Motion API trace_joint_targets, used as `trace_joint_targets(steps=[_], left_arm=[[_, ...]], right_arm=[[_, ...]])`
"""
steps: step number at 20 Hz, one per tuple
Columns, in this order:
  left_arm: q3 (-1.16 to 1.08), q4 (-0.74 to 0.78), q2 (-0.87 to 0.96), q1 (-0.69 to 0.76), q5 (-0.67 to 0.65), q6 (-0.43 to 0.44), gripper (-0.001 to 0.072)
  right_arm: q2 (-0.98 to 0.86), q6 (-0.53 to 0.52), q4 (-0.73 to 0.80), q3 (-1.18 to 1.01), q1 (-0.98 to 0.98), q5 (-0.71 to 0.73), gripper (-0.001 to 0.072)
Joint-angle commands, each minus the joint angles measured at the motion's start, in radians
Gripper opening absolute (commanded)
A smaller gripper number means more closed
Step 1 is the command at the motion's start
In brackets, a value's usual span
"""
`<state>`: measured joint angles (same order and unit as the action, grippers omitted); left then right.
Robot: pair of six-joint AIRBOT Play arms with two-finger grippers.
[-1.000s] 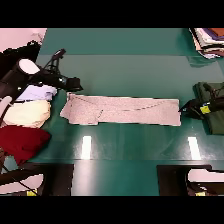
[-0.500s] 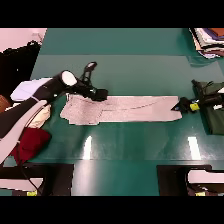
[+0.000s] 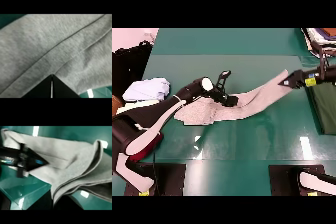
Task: Fold the shirts.
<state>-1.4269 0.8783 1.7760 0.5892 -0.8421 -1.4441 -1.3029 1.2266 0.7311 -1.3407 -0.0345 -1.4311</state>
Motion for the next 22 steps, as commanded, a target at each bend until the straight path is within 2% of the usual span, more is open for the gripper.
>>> trace_joint_targets(steps=[1, 6, 9, 12, 15, 20, 21, 22], left_arm=[[-0.026, 0.005, 0.04, 0.021, -0.002, 0.0, 0.0024], [-0.042, 0.024, 0.04, 0.014, -0.031, 0.004, 0.0024], [-0.102, 0.039, 0.021, -0.053, -0.132, 0.004, 0.0024], [-0.137, 0.08, -0.076, -0.156, -0.168, 0.005, 0.0024], [-0.181, 0.178, -0.196, -0.295, -0.238, 0.013, 0.0024], [-0.205, 0.331, -0.39, -0.524, -0.306, 0.013, 0.0025], [-0.205, 0.343, -0.421, -0.564, -0.314, 0.013, 0.0024], [-0.205, 0.345, -0.443, -0.597, -0.324, 0.013, 0.0024]], right_arm=[[0.01, 0.031, -0.03, -0.121, -0.121, 0.0, 0.0017], [-0.034, 0.033, -0.031, -0.209, -0.224, -0.005, 0.0017], [-0.064, 0.029, -0.031, -0.256, -0.287, 0.0, 0.0017], [-0.103, 0.029, -0.033, -0.303, -0.381, 0.033, 0.0017], [-0.178, 0.029, -0.033, -0.359, -0.529, 0.132, 0.0017], [-0.399, 0.029, -0.031, -0.47, -0.803, 0.394, 0.002], [-0.447, 0.029, -0.029, -0.485, -0.843, 0.449, 0.0036], [-0.495, 0.029, -0.03, -0.502, -0.876, 0.492, 0.0128]])
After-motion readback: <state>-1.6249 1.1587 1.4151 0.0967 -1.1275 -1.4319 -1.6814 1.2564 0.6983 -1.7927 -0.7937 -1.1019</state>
